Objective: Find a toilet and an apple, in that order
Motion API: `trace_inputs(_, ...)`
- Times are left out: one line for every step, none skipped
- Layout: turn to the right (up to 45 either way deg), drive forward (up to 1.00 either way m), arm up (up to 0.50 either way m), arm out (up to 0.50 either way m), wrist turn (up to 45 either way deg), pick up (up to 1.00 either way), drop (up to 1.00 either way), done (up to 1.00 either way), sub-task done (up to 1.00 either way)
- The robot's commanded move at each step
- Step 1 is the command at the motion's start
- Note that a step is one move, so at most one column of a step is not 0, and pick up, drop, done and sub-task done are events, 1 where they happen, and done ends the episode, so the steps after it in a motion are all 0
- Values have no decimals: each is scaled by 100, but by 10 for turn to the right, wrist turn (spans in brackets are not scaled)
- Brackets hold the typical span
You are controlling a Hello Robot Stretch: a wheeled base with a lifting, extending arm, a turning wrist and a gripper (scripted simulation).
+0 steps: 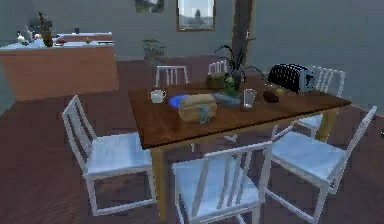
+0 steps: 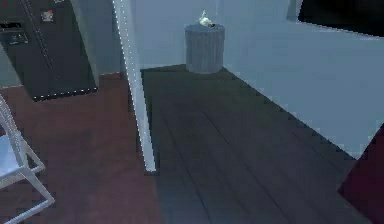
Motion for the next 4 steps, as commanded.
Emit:
trace_inputs(-450, 0, 0, 0, 0, 0, 0, 0, 0)
trace_inputs(-90, 0, 0, 0, 0, 0, 0, 0, 0)
trace_inputs(0, 100, 0, 0, 0, 0, 0, 0, 0)
trace_inputs(-90, 0, 0, 0, 0, 0, 0, 0, 0)
